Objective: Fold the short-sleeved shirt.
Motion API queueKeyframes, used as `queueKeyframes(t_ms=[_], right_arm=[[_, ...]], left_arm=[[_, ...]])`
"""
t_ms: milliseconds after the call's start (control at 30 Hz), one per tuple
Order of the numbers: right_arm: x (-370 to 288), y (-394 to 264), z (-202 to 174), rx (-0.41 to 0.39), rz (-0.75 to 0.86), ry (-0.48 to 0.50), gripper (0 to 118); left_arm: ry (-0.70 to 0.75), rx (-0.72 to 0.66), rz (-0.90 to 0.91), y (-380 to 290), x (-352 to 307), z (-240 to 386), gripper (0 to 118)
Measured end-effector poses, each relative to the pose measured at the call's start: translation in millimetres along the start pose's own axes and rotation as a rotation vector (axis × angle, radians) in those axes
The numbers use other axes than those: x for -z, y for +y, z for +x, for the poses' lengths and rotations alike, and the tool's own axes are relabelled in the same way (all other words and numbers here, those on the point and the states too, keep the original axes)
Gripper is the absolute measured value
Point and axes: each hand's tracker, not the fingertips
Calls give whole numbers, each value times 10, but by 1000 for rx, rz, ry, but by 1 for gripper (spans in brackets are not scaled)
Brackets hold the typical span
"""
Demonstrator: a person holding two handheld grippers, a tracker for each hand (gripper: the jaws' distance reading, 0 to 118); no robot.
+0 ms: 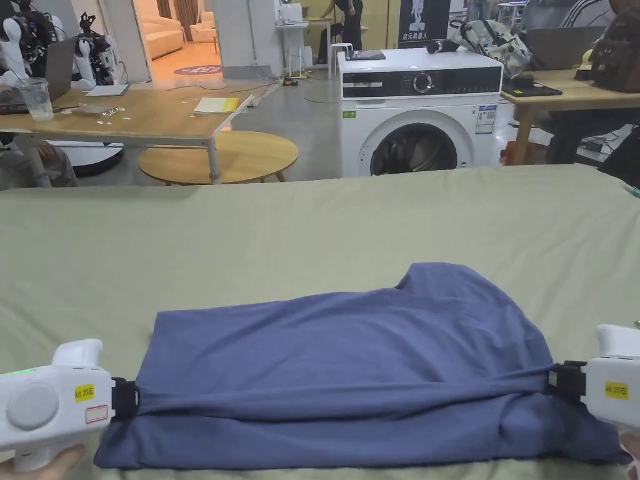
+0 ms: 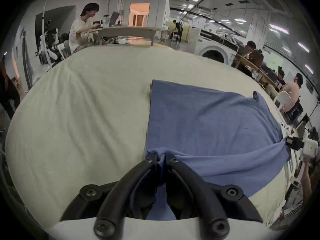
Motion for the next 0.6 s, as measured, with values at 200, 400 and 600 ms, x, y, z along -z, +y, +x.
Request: queueKeyframes(t_ms=[200, 400, 600], right_arm=[[-92, -34, 74, -19, 91, 2, 62], [-422, -110, -184, -121, 175, 42, 61], [-560, -198, -475, -207, 160, 100, 0]], left_arm=[[-28, 30, 146, -50, -286, 80, 80], [-73, 107, 264, -130, -714, 361, 79], [-157, 129, 285, -205, -875, 504, 0]])
